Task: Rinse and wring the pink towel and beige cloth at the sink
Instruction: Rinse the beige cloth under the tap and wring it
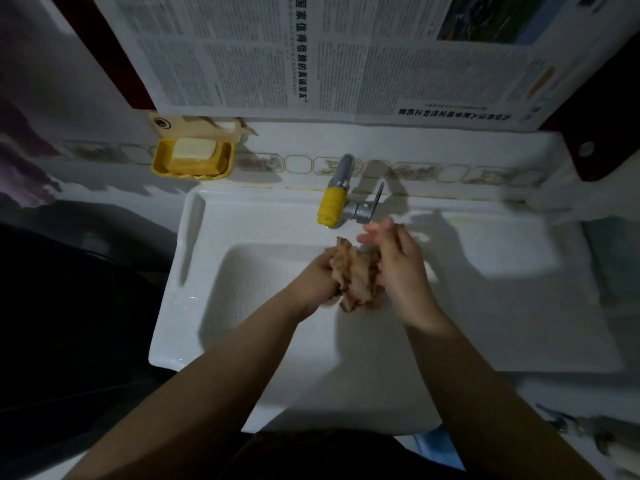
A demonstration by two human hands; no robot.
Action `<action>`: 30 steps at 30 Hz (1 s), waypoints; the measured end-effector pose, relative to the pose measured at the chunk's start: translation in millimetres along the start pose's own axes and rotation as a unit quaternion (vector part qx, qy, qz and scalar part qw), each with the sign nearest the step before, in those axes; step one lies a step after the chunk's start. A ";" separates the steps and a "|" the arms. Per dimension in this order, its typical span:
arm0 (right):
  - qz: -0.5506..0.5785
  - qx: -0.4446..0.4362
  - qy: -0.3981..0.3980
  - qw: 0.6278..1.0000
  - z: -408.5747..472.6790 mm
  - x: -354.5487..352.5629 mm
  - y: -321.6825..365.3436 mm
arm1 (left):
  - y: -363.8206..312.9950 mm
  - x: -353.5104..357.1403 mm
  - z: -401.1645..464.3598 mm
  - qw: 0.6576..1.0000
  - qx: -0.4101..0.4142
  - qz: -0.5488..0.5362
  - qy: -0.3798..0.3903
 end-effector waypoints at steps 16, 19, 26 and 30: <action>-0.537 0.044 0.326 0.776 16.8 34.8 -194.1 | 36.7 -74.0 -10.0 0.967 -0.096 -0.117 -0.205; -0.615 0.068 0.259 0.741 16.2 26.6 -195.9 | 34.9 -84.4 -12.5 0.965 -0.095 -0.138 -0.200; -0.294 0.106 0.035 0.949 41.7 -10.8 -129.0 | 34.7 -86.3 -11.1 0.963 -0.097 -0.174 -0.180; -0.081 0.035 -0.023 0.996 63.3 -31.8 -54.2 | 35.8 -81.2 -7.2 0.960 -0.110 -0.186 -0.181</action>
Point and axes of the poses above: each hand's wrist, its own z-axis towards the middle knuckle, its own x-axis out of the palm, y = z × x, the point moved 3 cm from there along z, towards the middle knuckle, and after that the axes turned 9 degrees about -y, right-handed, at the moved point
